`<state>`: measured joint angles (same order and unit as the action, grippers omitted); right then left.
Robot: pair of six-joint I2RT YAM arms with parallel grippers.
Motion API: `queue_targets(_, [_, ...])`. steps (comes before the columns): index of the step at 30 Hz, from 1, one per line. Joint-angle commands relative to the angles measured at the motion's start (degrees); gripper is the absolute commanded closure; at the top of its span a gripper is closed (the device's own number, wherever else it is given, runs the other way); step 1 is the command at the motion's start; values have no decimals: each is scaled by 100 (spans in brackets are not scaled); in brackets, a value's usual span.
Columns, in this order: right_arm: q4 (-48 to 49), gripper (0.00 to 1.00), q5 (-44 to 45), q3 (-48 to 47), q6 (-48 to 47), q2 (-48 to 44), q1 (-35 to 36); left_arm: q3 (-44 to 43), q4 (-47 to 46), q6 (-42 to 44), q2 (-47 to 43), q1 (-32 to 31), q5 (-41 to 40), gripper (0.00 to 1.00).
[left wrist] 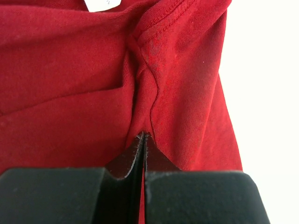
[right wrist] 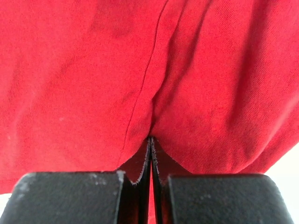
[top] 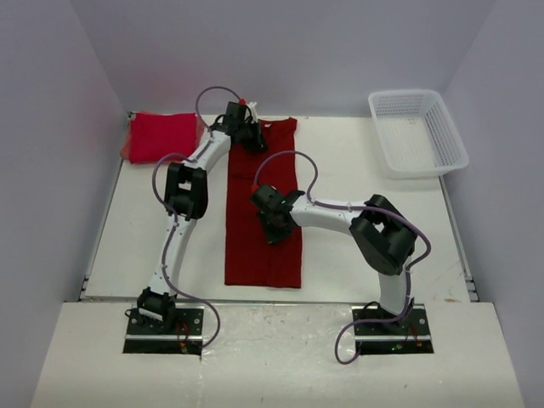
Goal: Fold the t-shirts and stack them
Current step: Rotate the tshirt 90 degrees
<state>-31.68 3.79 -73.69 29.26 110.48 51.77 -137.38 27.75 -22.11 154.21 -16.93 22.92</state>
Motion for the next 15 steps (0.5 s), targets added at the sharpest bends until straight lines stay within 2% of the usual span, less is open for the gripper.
queue_targets(1, [-285, 100, 261, -558, -218, 220, -149, -26, -67, 66, 136, 234, 81, 100])
queue_targets(6, [-313, 100, 482, -550, -429, -349, -176, 668, -278, 294, -856, 252, -77, 97])
queue_targets(9, [-312, 100, 482, -445, -552, -710, -176, 1028, -279, 312, -1463, 260, -138, 85])
queue_targets(10, [-321, 100, 465, -418, -605, -807, -176, 1073, -279, 312, -1743, 252, -130, 77])
queue_targets(12, [-373, 100, 368, -348, -623, -1018, -176, 1187, -287, 286, -2008, 251, -130, 72])
queue_targets(14, [-391, 100, 385, -243, -614, -1405, -176, 1187, -323, 304, -2263, 225, -94, 61])
queue_targets(15, [-426, 94, 455, -147, -605, -1545, -193, 1109, -288, 312, -2299, 216, -103, 57])
